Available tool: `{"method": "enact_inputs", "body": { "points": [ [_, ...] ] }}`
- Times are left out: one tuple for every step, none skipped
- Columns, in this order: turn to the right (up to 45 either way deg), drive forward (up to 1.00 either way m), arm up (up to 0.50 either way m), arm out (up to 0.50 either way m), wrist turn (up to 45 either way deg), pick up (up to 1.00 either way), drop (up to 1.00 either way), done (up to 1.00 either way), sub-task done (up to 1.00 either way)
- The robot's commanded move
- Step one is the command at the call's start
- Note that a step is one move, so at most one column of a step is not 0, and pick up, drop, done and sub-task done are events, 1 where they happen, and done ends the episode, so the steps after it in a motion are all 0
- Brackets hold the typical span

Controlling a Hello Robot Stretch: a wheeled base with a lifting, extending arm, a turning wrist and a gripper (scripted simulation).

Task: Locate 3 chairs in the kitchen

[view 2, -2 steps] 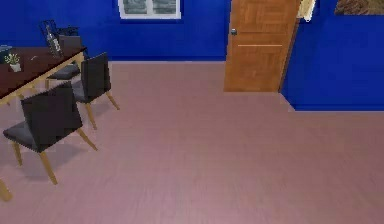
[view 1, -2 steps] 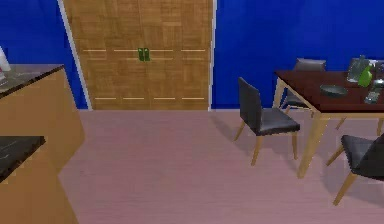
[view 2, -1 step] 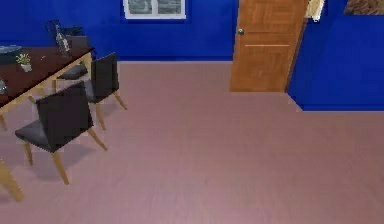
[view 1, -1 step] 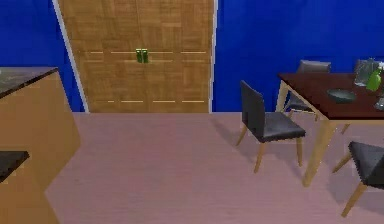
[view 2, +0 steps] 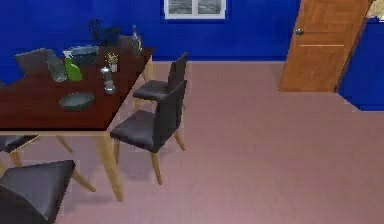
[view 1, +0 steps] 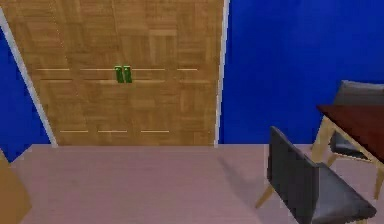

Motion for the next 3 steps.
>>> {"method": "enact_inputs", "body": {
  "points": [
    [39.0,0.00,0.00,0.00,0.0,0.00,0.00,0.00,0.00],
    [0.0,0.00,0.00,0.00,0.0,0.00,0.00,0.00,1.00],
    [45.0,0.00,0.00,0.00,0.0,0.00,0.00,0.00,0.00]
  ]
}}
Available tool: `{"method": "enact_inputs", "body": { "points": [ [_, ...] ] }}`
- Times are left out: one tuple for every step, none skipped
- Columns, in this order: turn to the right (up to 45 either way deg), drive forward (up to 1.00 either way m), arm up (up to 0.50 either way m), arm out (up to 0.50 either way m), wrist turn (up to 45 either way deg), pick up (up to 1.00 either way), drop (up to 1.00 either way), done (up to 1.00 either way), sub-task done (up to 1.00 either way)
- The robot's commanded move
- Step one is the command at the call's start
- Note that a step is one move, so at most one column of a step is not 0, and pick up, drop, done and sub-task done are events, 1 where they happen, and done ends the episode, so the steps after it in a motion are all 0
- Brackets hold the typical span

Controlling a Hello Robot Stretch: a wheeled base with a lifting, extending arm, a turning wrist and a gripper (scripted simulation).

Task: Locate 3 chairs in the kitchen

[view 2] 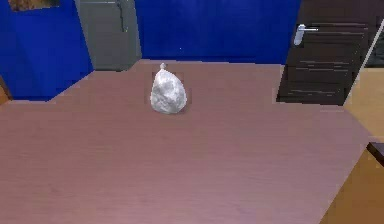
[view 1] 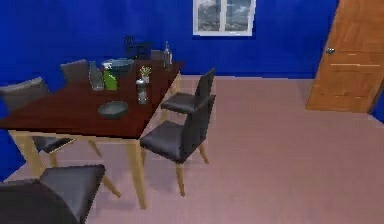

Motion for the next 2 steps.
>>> {"method": "enact_inputs", "body": {
  "points": [
    [6.0,0.00,0.00,0.00,0.0,0.00,0.00,0.00,0.00],
    [0.0,0.40,0.00,0.00,0.0,0.00,0.00,0.00,0.00]
  ]
}}
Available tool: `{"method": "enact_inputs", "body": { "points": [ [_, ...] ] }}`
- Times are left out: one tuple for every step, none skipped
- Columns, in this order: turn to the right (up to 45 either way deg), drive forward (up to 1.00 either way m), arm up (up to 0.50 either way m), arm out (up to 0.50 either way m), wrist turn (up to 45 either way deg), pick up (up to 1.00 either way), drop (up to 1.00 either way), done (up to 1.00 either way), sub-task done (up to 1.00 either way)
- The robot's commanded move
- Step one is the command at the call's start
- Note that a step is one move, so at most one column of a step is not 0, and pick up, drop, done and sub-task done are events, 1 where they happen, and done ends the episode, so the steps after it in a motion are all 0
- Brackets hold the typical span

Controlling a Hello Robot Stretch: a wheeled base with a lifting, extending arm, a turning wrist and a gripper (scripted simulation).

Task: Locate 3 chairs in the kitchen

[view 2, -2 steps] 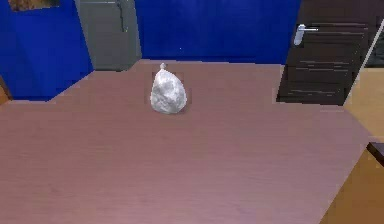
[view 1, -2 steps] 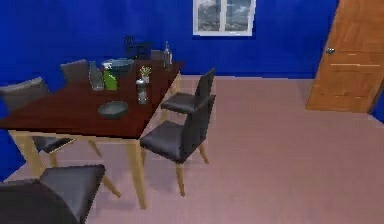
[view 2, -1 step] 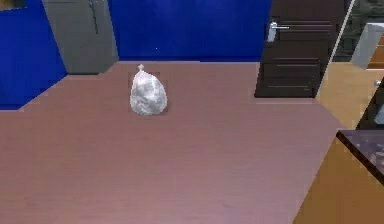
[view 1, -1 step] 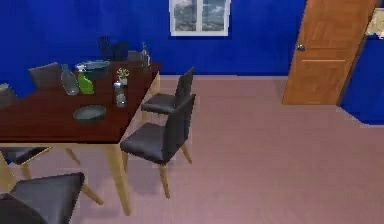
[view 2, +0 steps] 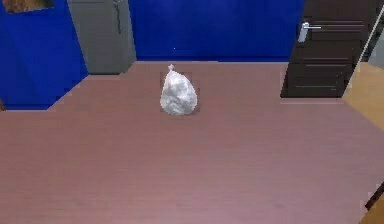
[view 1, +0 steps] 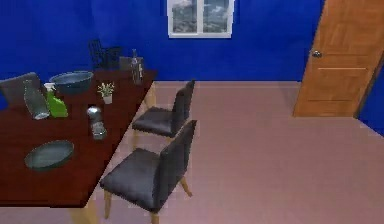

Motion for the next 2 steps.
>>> {"method": "enact_inputs", "body": {
  "points": [
    [-15.0,0.00,0.00,0.00,0.0,0.00,0.00,0.00,0.00],
    [0.0,0.00,0.00,0.00,0.0,0.00,0.00,0.00,1.00]
  ]
}}
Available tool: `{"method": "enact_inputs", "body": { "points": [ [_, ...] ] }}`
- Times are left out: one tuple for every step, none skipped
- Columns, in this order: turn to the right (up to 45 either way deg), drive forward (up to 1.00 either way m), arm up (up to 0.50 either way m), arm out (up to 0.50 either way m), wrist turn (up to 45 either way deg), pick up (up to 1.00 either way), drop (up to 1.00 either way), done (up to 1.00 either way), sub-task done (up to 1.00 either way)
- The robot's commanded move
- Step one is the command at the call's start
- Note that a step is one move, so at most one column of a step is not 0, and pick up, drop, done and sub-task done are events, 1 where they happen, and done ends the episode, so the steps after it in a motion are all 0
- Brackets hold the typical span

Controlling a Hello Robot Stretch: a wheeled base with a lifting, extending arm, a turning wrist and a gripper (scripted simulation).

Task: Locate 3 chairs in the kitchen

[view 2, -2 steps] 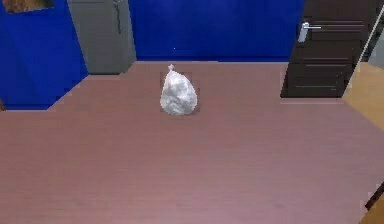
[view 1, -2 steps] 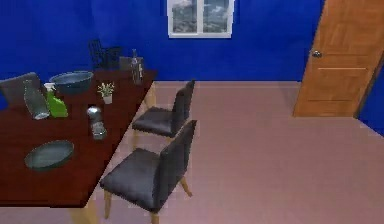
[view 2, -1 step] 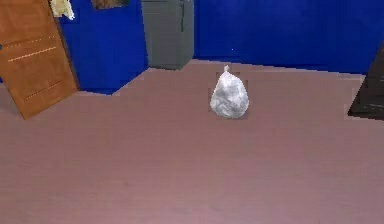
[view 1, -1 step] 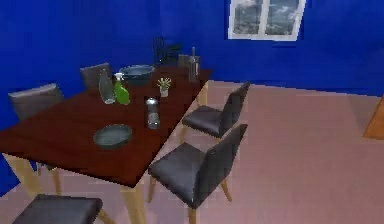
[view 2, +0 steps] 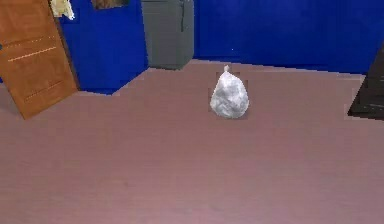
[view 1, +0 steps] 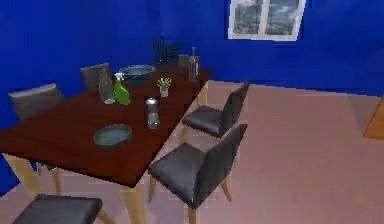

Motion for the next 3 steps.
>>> {"method": "enact_inputs", "body": {
  "points": [
    [45.0,0.00,0.00,0.00,0.0,0.00,0.00,0.00,0.00],
    [9.0,0.00,0.00,0.00,0.0,0.00,0.00,0.00,0.00],
    [0.0,0.55,0.00,0.00,0.0,0.00,0.00,0.00,0.00]
  ]
}}
